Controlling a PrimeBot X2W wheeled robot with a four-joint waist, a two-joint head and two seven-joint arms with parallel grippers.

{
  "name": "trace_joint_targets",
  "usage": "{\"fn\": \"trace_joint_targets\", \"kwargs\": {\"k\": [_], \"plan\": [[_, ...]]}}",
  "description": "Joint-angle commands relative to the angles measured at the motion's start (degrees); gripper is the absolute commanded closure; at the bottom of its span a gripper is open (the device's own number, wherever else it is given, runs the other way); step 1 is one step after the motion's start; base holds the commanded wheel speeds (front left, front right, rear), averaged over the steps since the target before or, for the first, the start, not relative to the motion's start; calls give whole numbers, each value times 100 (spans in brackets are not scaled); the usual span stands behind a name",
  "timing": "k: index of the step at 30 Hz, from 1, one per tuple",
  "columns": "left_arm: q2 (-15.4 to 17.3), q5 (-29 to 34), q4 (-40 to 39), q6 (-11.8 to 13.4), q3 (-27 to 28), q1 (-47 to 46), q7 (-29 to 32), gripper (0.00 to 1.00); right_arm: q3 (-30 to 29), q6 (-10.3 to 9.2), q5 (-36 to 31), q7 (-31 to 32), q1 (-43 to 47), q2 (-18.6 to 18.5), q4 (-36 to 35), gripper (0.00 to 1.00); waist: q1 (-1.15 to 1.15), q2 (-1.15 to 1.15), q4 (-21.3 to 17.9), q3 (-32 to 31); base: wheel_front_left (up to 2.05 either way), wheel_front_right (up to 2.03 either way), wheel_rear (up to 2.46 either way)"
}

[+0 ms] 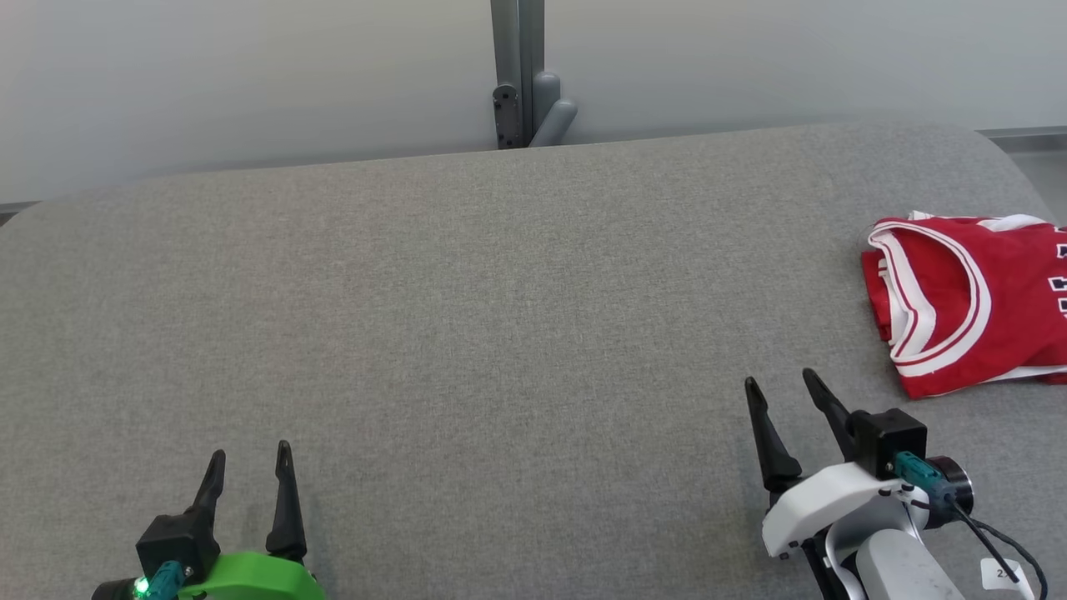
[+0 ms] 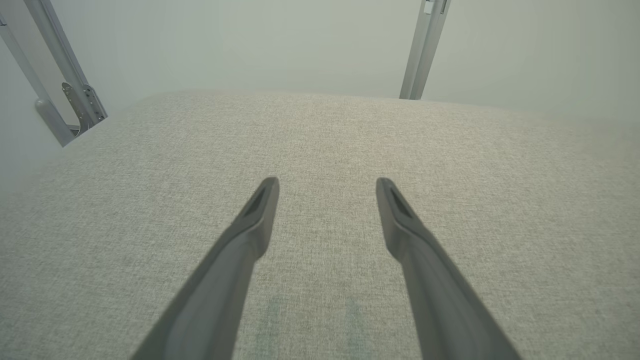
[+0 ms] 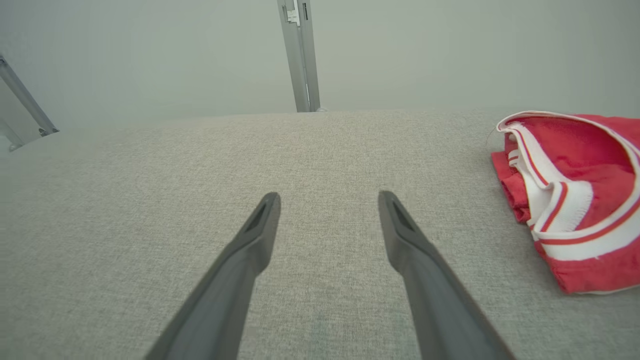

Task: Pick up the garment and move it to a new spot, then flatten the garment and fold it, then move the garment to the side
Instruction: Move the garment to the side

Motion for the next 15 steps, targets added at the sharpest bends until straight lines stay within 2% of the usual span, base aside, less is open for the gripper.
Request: {"fn": "trace_joint_targets", "kwargs": {"k": [1,15], "plan": [[25,59,1,-4,-11,26,1,0,21,-10,32,-15,-4,-22,30,0,0,15,-1,37,0,0,0],[24,-28,18,5,-132,-43,1,0,94,-10,-71,-15,-138,-20,-48,0,0,15,-18,134,0,0,0]]}}
